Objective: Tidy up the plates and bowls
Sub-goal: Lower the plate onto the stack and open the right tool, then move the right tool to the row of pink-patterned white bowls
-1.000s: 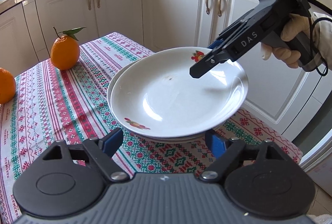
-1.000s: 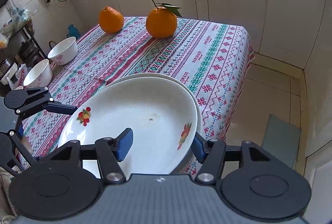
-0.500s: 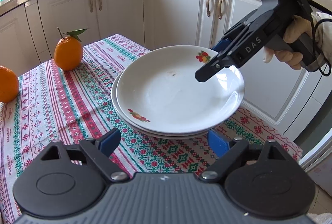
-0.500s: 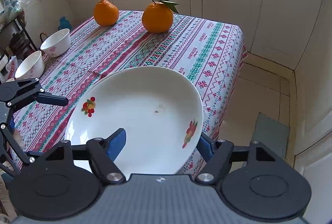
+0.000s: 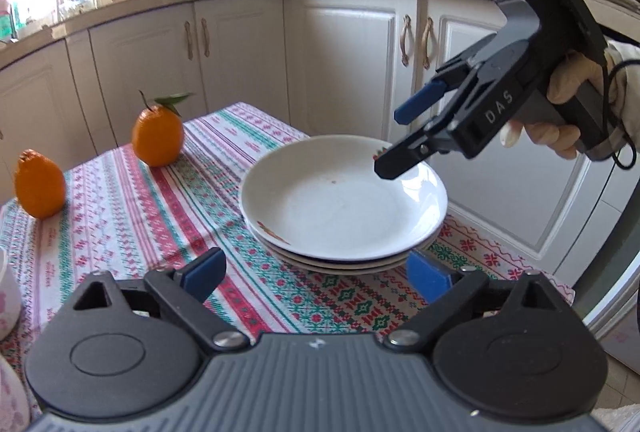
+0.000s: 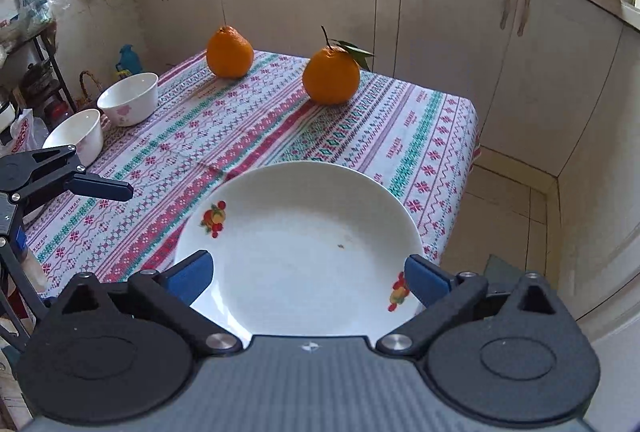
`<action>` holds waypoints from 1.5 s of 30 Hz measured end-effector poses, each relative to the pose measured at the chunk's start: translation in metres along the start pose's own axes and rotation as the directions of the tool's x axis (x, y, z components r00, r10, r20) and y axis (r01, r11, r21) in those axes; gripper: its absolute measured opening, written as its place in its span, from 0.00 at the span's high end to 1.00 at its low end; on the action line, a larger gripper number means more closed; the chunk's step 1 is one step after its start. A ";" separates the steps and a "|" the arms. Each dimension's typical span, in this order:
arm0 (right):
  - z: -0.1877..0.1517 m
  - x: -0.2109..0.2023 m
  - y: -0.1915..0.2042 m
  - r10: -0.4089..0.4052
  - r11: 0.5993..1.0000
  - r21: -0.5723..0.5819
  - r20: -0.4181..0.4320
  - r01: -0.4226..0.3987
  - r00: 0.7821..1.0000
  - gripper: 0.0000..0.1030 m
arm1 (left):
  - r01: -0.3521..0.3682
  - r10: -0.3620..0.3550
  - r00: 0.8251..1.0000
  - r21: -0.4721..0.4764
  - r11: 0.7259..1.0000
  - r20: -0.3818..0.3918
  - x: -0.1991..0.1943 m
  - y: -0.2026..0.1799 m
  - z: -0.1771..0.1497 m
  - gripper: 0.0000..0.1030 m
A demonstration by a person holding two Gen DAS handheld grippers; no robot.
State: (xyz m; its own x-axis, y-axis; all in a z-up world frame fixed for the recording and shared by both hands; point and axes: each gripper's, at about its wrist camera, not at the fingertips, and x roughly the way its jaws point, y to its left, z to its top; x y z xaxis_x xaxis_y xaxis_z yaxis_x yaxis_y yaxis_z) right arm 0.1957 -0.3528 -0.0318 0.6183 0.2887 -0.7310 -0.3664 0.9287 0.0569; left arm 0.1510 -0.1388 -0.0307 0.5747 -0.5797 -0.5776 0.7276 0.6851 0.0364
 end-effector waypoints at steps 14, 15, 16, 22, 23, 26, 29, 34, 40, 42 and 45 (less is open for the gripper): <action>0.005 0.005 0.119 0.016 0.997 -0.081 0.126 -0.006 0.992 0.00 | -0.222 0.226 0.973 -0.077 0.972 0.043 -0.093 0.037 -0.041 0.05; 0.006 0.007 0.129 0.026 0.996 -0.088 0.128 -0.015 0.991 0.00 | -0.234 0.238 0.970 -0.083 0.969 0.044 -0.100 0.040 -0.046 0.05; 0.006 0.008 0.137 0.031 0.995 -0.096 0.132 -0.018 0.991 0.00 | -0.248 0.252 0.967 -0.090 0.965 0.042 -0.107 0.043 -0.050 0.05; 0.008 0.016 0.188 0.071 0.990 -0.132 0.142 -0.052 0.987 0.00 | -0.334 0.338 0.941 -0.109 0.936 0.024 -0.144 0.057 -0.082 0.05; 0.009 0.017 0.196 0.080 0.988 -0.140 0.143 -0.060 0.987 0.00 | -0.350 0.354 0.935 -0.109 0.930 0.021 -0.149 0.059 -0.088 0.05; 0.012 0.022 0.217 0.105 0.983 -0.163 0.142 -0.081 0.984 0.00 | -0.390 0.393 0.919 -0.110 0.914 0.007 -0.166 0.067 -0.105 0.05; 0.017 0.027 0.235 0.142 0.976 -0.185 0.135 -0.115 0.981 0.00 | -0.422 0.424 0.906 -0.125 0.898 -0.009 -0.180 0.075 -0.121 0.05; 0.027 0.038 0.264 0.205 0.958 -0.226 0.113 -0.176 0.972 0.00 | -0.460 0.460 0.887 -0.161 0.873 -0.039 -0.193 0.090 -0.148 0.05; 0.039 0.050 0.293 0.259 0.935 -0.268 0.075 -0.231 0.963 0.00 | -0.457 0.454 0.889 -0.195 0.868 -0.065 -0.190 0.108 -0.169 0.05; 0.041 0.056 0.301 0.275 0.927 -0.280 0.059 -0.249 0.960 0.00 | -0.446 0.443 0.894 -0.203 0.872 -0.064 -0.189 0.112 -0.172 0.06; 0.045 0.065 0.310 0.301 0.917 -0.285 0.036 -0.279 0.953 0.02 | -0.424 0.421 0.905 -0.201 0.883 -0.058 -0.188 0.115 -0.176 0.06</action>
State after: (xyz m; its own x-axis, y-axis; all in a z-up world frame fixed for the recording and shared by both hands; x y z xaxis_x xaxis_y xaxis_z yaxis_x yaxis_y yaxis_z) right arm 0.1534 -0.0352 -0.0307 0.5038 0.5628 -0.6553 -0.7064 0.7051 0.0625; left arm 0.0611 0.1266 -0.0612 0.8047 -0.2105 -0.5551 0.3236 0.9394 0.1128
